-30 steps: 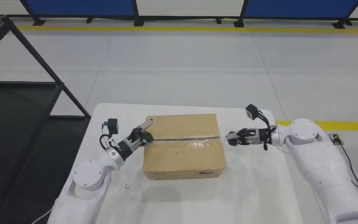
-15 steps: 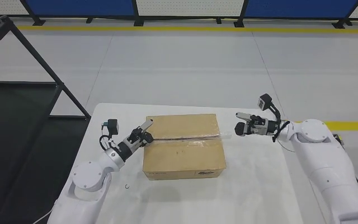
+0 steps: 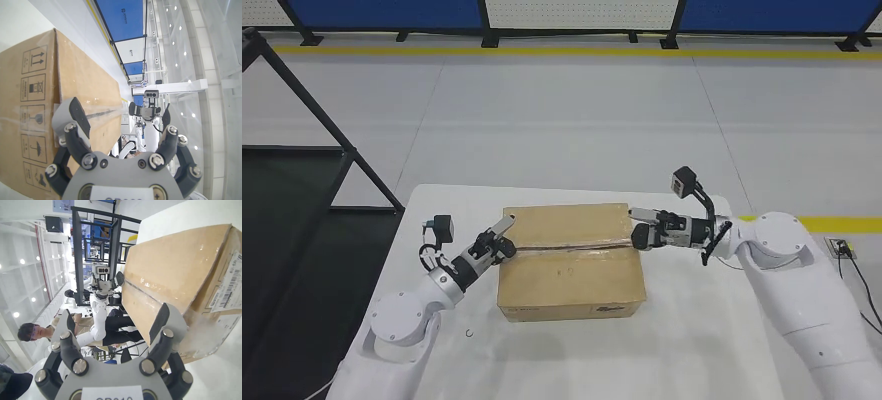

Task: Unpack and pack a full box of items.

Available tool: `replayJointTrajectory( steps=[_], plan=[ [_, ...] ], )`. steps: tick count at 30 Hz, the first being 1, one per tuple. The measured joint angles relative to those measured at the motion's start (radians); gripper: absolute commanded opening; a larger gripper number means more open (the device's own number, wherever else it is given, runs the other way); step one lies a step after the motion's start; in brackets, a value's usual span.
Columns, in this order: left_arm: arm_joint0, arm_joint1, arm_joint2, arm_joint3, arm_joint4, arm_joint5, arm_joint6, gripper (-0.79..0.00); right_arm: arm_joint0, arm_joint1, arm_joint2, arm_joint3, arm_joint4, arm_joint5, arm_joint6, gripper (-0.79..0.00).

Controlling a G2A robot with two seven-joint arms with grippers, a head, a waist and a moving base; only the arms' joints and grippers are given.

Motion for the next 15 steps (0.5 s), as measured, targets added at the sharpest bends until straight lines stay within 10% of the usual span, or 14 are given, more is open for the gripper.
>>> replayJointTrajectory(
  steps=[15],
  plan=[
    [0.018,0.004,-0.007,-0.013,0.000,-0.003,-0.004,0.000,0.038,-0.017,-0.059,0.079,-0.028,0.033,0.006,0.000]
  ],
)
